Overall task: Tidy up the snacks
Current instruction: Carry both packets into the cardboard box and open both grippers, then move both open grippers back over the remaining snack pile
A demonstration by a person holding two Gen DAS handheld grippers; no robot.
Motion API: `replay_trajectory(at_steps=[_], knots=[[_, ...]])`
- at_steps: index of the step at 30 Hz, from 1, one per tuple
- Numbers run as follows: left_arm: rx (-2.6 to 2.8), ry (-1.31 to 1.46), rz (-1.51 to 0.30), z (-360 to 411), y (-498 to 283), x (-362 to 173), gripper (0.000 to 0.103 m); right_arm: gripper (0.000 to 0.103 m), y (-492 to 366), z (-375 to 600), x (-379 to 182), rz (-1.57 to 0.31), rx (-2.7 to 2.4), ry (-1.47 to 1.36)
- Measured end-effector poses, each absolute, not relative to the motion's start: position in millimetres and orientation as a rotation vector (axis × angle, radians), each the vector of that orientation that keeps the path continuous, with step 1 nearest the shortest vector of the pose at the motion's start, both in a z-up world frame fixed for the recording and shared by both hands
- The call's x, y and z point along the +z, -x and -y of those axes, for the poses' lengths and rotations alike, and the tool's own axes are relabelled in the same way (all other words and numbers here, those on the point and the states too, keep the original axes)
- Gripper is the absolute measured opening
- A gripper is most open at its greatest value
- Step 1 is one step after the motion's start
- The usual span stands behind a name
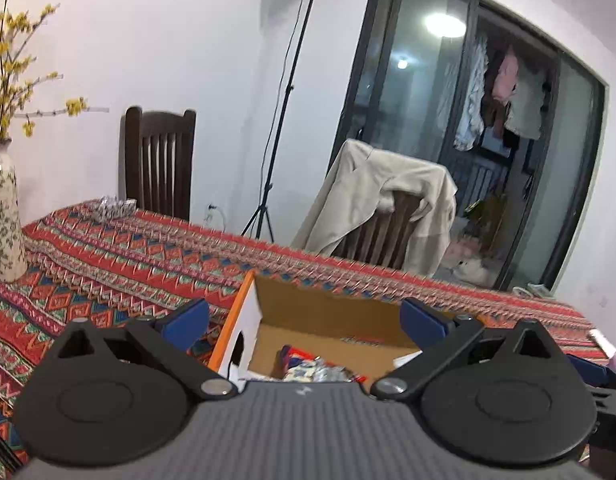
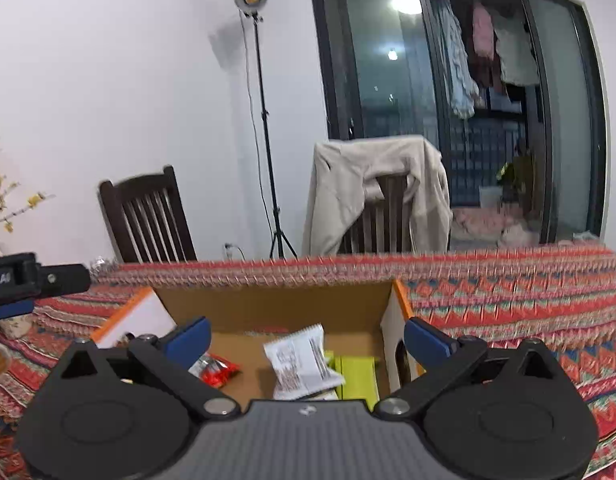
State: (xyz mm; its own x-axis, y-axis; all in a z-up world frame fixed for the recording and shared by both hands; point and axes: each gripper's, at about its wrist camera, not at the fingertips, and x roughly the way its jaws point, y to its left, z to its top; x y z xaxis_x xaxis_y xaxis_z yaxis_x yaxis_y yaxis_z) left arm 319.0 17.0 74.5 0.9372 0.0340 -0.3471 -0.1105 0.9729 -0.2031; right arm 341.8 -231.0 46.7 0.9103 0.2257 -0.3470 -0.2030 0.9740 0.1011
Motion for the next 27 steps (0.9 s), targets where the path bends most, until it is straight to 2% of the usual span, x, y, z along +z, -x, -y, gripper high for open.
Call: replay_trajectory(at_steps=[7,15,27], knots=[[0.047,0.188,-0.341,-12,-274,83,0.103,0.103,-290,230,53,-0.374,0.258,-0.009],[0.039,0.187,-0.421,-16,-215,60,0.103,0.103,-232,222,25,-0.479,0.311,0.026],[0.039,0.142,-0.432,-25,-155,50,0.103,0.103,-179,217,2,-0.576,0.292,0.042]])
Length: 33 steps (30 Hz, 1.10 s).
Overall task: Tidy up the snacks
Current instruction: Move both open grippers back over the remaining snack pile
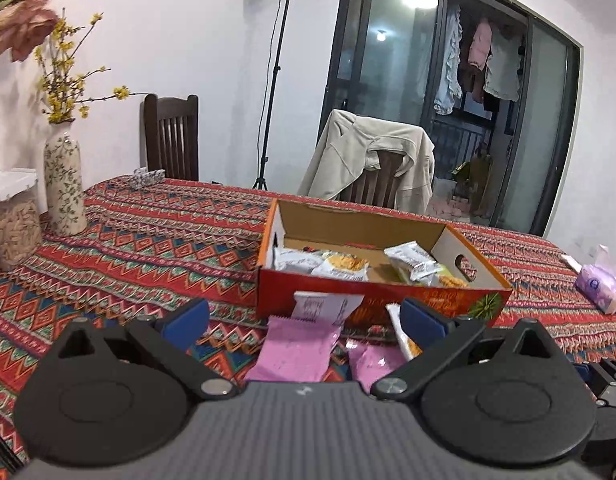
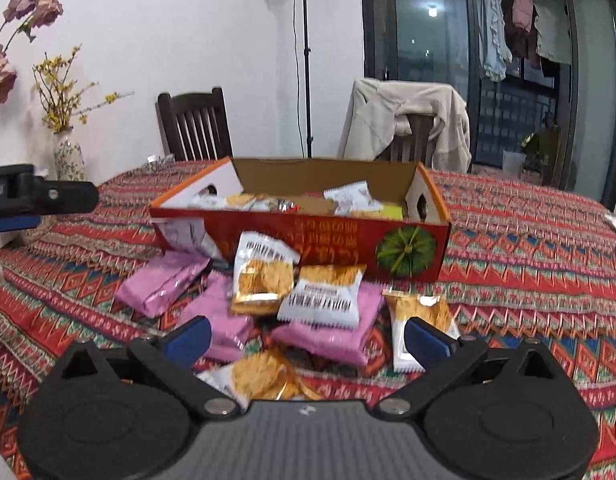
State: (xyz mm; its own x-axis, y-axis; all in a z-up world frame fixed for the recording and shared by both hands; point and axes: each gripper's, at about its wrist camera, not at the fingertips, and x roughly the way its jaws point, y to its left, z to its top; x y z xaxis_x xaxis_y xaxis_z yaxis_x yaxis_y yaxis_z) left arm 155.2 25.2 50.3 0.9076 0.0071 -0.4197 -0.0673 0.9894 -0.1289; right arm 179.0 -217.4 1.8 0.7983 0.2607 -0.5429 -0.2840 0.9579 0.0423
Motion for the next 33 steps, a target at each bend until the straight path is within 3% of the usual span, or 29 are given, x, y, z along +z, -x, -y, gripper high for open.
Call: replay_trajectory(at_steps=[12,17,22,26,28,30,31,33], knots=[[0.068,0.139,-0.499,-46,-131,21,0.103,0.101,-190,170,-22,-0.674,0.277,0.065],[0.058,0.150,-0.498,-45,-128,17,0.103,0.092,-198,166,-36,-0.707,0.216,0.118],[0.047,0.168,-0.515,-45,-131,12,0.103,0.090,-189,186,-38,-0.703,0.202,0.124],[0.031,0.167,-0.527,-40,-135,8,0.103,0.076,-183,207,-39,-0.702,0.243,0.068],[0.024,0.165,-0.537,-36,-137,6,0.103,0.064,-181,210,-38,-0.695,0.255,0.073],[0.020,0.153,-0.543,-33,-137,5,0.103,0.063,-180,210,-37,-0.695,0.270,0.080],[0.017,0.151,-0.542,-33,-137,4,0.103,0.055,-179,210,-37,-0.689,0.278,0.081],[0.015,0.148,-0.539,-33,-136,4,0.103,0.050,-177,210,-37,-0.676,0.292,0.079]])
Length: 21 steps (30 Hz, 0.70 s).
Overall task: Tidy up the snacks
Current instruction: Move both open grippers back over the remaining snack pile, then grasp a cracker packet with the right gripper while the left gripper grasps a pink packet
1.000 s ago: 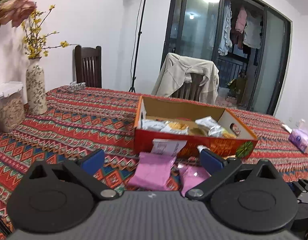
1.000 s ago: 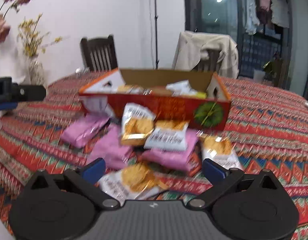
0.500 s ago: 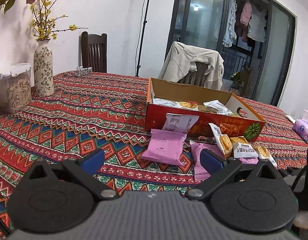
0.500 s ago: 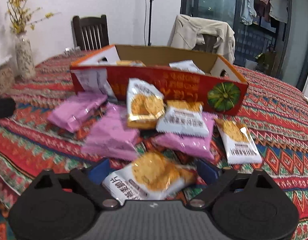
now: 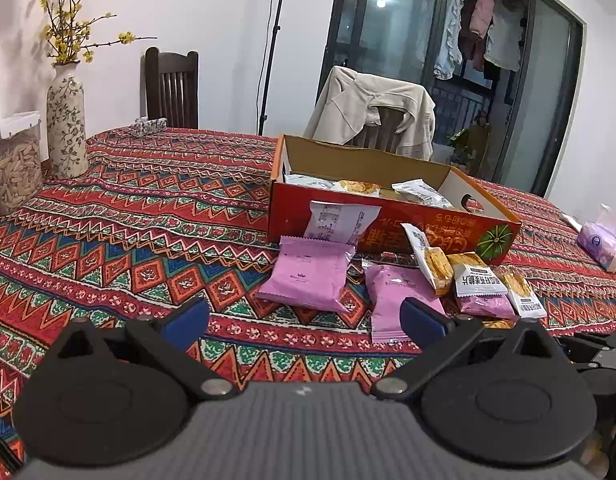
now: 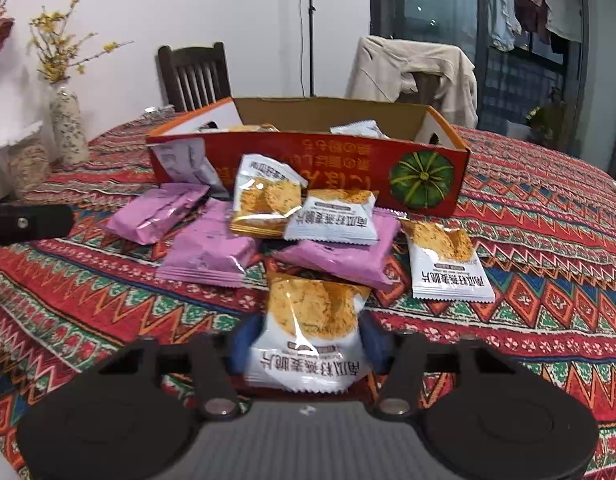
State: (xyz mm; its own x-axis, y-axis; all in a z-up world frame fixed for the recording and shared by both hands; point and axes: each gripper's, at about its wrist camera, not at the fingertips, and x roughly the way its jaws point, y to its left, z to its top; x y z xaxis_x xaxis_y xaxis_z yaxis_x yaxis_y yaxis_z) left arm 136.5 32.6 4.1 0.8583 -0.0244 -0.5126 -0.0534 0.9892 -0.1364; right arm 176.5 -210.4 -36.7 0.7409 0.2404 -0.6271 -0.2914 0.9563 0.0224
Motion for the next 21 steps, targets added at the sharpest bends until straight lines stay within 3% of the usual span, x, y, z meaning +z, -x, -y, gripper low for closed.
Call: replay_trajectory(at_steps=[5,21], knots=[[0.023,0.151,-0.541,-35,-138,3,0.103,0.040,-173,215,-34,-0.645,0.303,0.052],[0.026,0.074,-0.586,-22,-170,-3,0.103,0.040,-164,244,-14,-0.514,0.267,0.021]])
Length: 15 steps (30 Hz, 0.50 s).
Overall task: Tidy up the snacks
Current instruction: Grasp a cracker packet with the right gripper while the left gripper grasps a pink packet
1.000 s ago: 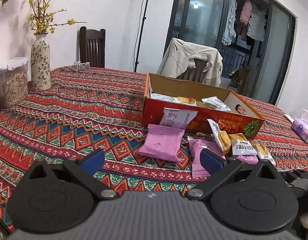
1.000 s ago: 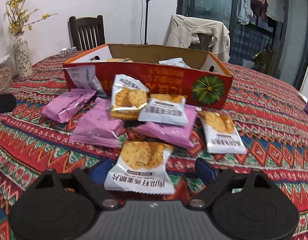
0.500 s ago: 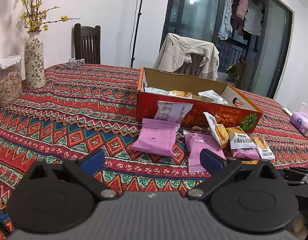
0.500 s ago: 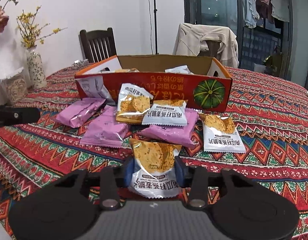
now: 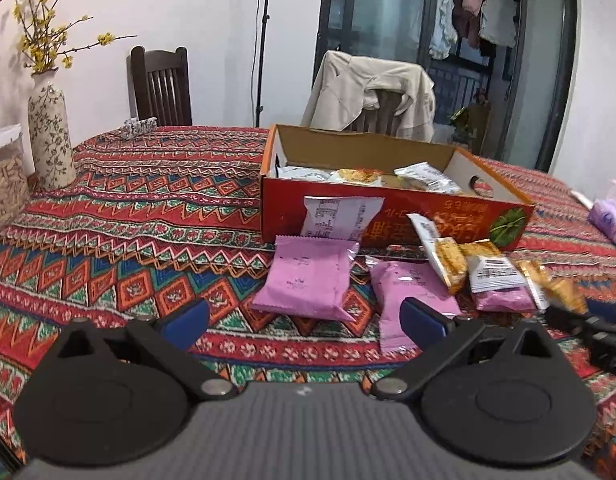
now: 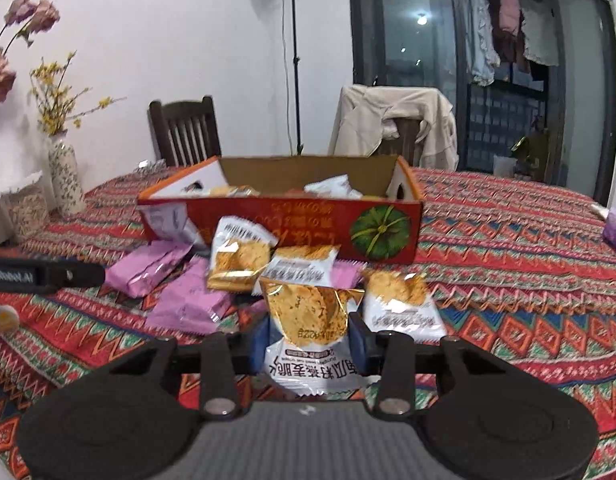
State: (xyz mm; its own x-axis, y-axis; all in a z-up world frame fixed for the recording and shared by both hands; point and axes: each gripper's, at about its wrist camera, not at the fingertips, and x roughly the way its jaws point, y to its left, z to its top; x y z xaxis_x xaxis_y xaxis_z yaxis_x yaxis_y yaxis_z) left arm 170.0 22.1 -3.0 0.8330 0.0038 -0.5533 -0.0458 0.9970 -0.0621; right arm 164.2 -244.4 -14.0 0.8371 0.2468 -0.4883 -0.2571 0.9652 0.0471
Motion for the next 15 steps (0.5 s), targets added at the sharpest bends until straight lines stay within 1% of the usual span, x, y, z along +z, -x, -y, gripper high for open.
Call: replay_trajectory(at_steps=[4,6,8,11,15], knots=[[0.059,0.056,-0.597,-17,-192,-5,0.103,0.040,-178,264,-3,-0.473,0.255,0.005],[0.062,0.085,-0.586,-19,-198,-3,0.103,0.040,-192,267,3,-0.477,0.223,0.031],[0.047,0.098,-0.585,-20,-204,-2,0.103,0.040,-199,267,11,-0.437,0.210,0.056],[0.080,0.058,-0.615,-16,-220,-6,0.103,0.040,-210,268,18,-0.386,0.203,0.035],[0.139,0.122,-0.674,-22,-246,-16,0.102,0.040,-229,266,13,-0.383,0.201,0.005]])
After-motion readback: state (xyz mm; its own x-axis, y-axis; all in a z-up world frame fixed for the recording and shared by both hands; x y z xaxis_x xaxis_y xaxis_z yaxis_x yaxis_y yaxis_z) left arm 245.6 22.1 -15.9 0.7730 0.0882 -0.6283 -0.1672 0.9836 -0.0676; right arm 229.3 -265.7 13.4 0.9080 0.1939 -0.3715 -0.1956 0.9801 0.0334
